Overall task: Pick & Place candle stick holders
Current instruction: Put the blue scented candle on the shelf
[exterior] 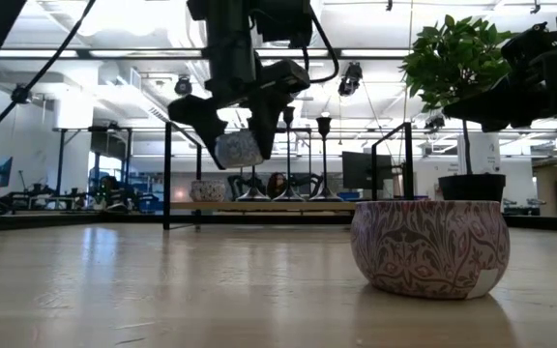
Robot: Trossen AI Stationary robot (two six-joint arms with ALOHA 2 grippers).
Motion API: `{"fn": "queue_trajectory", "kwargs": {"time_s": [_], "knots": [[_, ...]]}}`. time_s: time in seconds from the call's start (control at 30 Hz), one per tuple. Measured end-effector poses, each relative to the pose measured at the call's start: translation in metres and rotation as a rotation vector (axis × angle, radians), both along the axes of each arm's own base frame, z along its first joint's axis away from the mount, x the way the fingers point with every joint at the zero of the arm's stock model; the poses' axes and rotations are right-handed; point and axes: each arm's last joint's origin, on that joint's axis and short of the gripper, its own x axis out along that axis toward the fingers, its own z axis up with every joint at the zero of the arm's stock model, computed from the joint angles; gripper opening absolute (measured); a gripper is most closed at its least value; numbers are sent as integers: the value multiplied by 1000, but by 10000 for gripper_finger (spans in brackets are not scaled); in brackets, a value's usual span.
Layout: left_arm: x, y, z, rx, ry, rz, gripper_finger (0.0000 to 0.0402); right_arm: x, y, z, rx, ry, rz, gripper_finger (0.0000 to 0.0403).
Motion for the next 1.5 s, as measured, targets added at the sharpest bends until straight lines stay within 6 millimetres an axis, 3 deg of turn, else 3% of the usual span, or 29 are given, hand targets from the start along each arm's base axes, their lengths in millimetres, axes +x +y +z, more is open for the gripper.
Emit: {"fn": "queue_trajectory", "kwargs": {"time_s": [0.43,1.23,1.5], "knots": [[10,42,6,31,-29,-13,310,0,0,0,0,0,0,8],[54,89,-6,98,101,-158,310,0,0,0,0,0,0,8],[64,95,-6,145,90,-269,310,0,0,0,0,0,0,8]]}}
